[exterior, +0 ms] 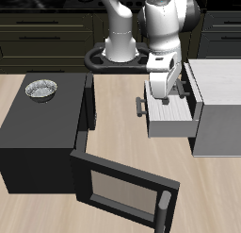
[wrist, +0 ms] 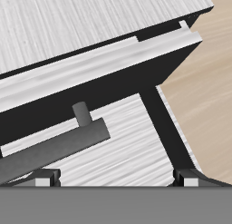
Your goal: Close the top drawer of the white cabinet and place the bowl in the middle drawer
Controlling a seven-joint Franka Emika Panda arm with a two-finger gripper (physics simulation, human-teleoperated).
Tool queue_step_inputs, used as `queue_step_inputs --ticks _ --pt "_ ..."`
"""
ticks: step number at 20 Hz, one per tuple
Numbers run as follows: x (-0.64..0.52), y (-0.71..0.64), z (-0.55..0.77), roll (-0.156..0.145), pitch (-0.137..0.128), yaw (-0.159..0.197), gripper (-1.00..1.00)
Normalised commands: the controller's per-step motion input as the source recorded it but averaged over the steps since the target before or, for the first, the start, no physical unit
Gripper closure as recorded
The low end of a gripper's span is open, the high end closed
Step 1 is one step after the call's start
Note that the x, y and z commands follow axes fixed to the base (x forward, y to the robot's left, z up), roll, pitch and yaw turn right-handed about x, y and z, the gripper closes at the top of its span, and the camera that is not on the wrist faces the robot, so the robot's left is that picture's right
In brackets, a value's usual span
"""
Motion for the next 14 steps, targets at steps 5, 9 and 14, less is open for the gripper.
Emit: queue_step_inputs --ticks 5,9,14 --pt "-0.01 0.22 -0.01 0.039 -0.014 -0.001 -1.00" --pt "0.04 0.15 -0.02 0.031 -0.022 -0.012 -1.00" --pt "0.06 0.09 -0.07 0.018 -0.006 0.002 -1.00"
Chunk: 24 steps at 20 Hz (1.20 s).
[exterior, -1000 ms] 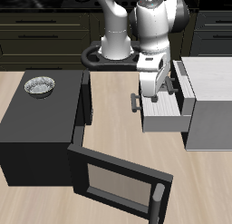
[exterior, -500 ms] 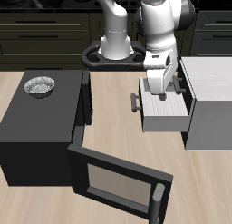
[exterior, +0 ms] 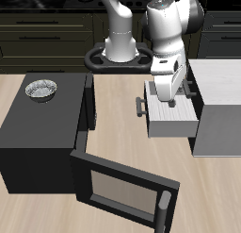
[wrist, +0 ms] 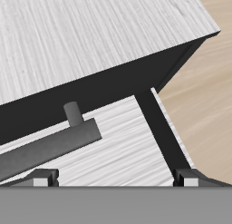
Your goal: Close the top drawer of the white cabinet and place the bowl in the middle drawer
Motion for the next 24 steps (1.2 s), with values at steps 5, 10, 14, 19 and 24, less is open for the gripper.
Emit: queue_step_inputs --ticks 5,10,14,19,24 --pt "0.00 0.02 0.03 0.008 -0.003 0.002 -1.00" --pt "-0.04 -0.22 0.17 -0.030 0.029 -0.058 -1.00" --pt "-0.08 -0.37 0.38 -0.060 0.013 -0.098 -1.00" --pt "-0.03 -0.43 0.36 -0.056 0.112 -0.199 -1.00" --pt "0.03 -0.48 0.44 -0.088 -0.009 -0.164 -1.00"
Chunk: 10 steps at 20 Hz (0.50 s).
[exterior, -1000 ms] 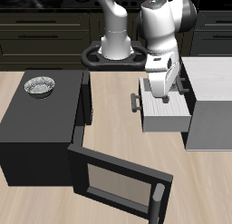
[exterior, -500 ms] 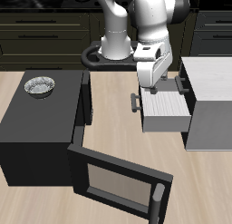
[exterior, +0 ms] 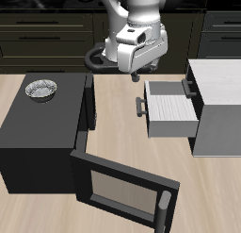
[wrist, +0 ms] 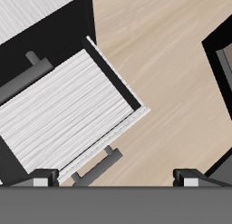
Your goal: Close the top drawer of the white cabinet and place the bowl in the middle drawer
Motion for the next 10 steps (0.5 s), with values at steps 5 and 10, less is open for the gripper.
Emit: queue_step_inputs --ticks 5,10 --pt "0.09 -0.51 0.30 -0.072 0.067 -0.186 -1.00" --pt "0.08 -0.35 0.25 -0.032 0.085 -0.211 -1.00"
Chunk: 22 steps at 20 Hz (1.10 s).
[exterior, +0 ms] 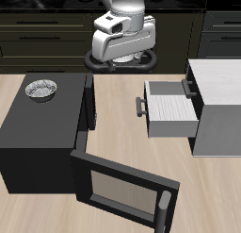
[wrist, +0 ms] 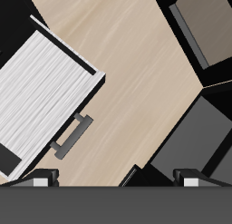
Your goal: Close the top drawer of the white cabinet and place the bowl in the middle drawer
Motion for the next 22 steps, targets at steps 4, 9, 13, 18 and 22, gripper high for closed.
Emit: queue_step_inputs --ticks 4,9,13,18,22 --pt "0.14 -0.42 0.24 -0.018 0.147 -0.257 -1.00" --pt "0.12 -0.33 0.18 0.000 0.090 -0.123 -1.00" --pt "0.05 -0.19 0.09 0.024 0.035 -0.077 -1.00" --pt "0.00 -0.12 0.05 -0.007 -0.012 -0.018 -1.00" --pt "0.02 -0.40 0.07 -0.045 -0.001 -0.029 -1.00"
